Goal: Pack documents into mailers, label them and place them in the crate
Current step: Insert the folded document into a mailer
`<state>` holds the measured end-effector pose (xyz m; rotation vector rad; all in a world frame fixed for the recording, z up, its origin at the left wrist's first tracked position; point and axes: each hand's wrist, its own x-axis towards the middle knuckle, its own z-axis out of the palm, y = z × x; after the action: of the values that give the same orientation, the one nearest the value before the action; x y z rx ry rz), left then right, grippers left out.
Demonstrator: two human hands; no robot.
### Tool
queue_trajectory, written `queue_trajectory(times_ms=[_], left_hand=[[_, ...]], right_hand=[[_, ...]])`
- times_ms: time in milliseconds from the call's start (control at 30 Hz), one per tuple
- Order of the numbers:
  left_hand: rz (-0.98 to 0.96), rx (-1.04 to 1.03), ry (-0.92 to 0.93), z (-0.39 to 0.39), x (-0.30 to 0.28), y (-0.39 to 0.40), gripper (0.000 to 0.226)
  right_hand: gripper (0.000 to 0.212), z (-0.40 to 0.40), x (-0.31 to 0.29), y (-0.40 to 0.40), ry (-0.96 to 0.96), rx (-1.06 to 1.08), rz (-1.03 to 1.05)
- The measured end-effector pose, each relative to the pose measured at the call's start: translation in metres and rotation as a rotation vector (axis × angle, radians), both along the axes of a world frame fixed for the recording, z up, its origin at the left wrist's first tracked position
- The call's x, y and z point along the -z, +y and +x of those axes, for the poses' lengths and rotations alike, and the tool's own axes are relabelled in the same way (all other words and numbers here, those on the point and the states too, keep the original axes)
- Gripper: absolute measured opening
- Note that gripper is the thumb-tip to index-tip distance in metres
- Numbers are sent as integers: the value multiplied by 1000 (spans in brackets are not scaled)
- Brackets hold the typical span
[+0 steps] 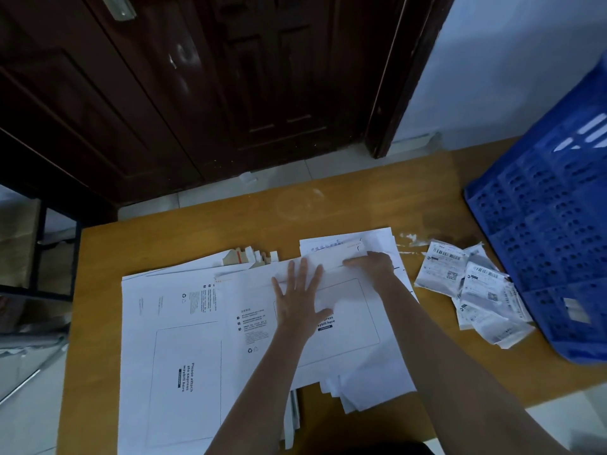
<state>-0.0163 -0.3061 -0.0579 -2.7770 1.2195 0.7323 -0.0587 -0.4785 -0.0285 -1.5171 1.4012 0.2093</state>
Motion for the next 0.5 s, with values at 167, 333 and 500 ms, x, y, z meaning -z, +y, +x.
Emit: queue_trajectory(times_ms=[167,333,500], left_hand=[[-11,0,-3,0,2,1,92],[-20,4,-11,1,1,2,92],[-35,2,-11,0,3,4,97]], right_hand=[[18,-2,7,0,-50,85,26],[14,0,10,2,-154,86,84],[41,0,18,5,-35,45,-32]])
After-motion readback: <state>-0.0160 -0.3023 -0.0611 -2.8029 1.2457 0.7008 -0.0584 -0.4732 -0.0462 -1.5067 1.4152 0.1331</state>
